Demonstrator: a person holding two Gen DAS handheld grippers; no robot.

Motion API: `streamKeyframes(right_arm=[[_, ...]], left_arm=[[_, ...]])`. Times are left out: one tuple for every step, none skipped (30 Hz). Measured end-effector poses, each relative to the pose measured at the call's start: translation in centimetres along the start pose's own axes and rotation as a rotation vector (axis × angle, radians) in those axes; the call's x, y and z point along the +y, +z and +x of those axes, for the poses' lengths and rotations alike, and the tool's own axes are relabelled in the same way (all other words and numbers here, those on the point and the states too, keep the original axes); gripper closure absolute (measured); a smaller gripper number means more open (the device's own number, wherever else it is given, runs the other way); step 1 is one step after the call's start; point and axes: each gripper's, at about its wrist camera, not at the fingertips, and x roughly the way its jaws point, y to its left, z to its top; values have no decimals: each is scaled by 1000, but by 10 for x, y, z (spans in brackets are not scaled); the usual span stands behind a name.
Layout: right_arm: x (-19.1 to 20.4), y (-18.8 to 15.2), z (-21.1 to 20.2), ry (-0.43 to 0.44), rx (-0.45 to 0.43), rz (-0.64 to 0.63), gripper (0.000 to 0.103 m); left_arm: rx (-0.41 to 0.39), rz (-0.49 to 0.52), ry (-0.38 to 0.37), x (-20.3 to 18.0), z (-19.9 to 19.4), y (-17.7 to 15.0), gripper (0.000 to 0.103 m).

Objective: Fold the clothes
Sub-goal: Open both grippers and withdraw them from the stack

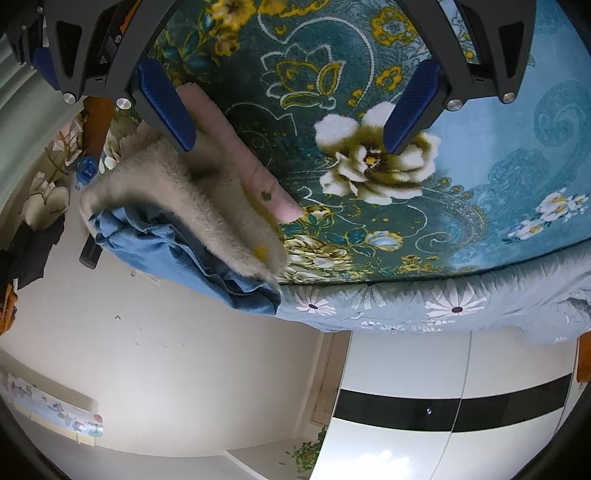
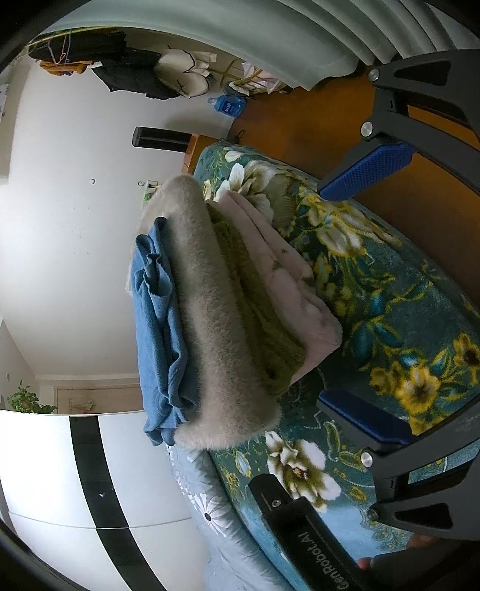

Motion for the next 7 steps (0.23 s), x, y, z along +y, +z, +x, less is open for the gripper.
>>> streamKeyframes(right_arm=[[0, 0, 0, 0, 1, 0, 1], [0, 0, 0, 1, 1, 0, 1], [0, 0, -1, 2, 1, 0, 1], [1, 0, -1, 3, 2, -1, 1], [1, -1, -1, 5, 3, -2, 1], [1, -1, 0, 7, 4, -3, 1], [1, -1, -1, 7, 4, -3, 1]], left_arm=[[-2, 4, 2, -1, 0, 0, 0], [-5, 8, 4, -2, -1, 0, 0], [-4, 10, 2, -2, -1, 0, 0], [-1, 12, 1, -3, 0, 0, 0], [3, 14, 1, -3, 0, 0, 0], [8, 15, -1, -3, 1, 0, 0], [13, 15, -7, -3, 2, -1, 0]])
